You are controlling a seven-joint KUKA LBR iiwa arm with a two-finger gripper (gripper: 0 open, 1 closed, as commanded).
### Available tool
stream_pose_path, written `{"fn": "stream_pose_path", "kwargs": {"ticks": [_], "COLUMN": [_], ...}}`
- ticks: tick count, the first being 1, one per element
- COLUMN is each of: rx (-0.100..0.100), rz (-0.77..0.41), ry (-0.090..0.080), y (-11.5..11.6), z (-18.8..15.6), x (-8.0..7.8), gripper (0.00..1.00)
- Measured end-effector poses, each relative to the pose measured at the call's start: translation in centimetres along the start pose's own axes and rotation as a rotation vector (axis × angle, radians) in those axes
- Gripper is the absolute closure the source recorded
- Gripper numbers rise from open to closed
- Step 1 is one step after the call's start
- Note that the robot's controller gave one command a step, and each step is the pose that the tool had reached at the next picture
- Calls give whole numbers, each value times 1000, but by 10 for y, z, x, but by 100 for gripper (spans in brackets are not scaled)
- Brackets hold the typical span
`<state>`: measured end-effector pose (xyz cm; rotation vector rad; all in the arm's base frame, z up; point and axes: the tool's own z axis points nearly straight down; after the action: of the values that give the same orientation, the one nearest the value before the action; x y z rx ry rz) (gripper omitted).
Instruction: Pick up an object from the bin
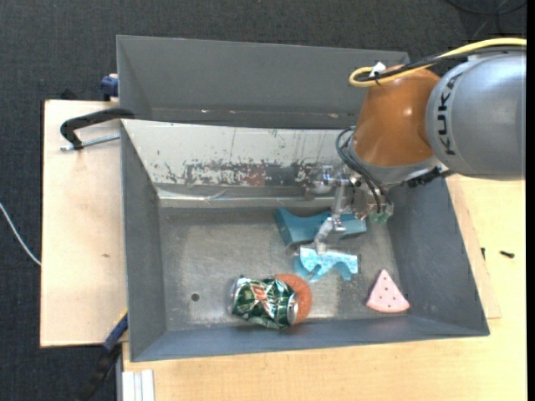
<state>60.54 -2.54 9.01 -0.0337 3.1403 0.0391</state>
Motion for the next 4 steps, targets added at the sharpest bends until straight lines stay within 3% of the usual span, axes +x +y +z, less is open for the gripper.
{"fn": "stream_pose_path", "kwargs": {"ticks": [2,3,4], "rx": [3,3,3], "rz": [-6,-6,-6], "ry": [-4,-5,-6], "y": [1,1,1], "z": [0,0,0], "x": [0,0,0], "gripper": [0,100,100]}}
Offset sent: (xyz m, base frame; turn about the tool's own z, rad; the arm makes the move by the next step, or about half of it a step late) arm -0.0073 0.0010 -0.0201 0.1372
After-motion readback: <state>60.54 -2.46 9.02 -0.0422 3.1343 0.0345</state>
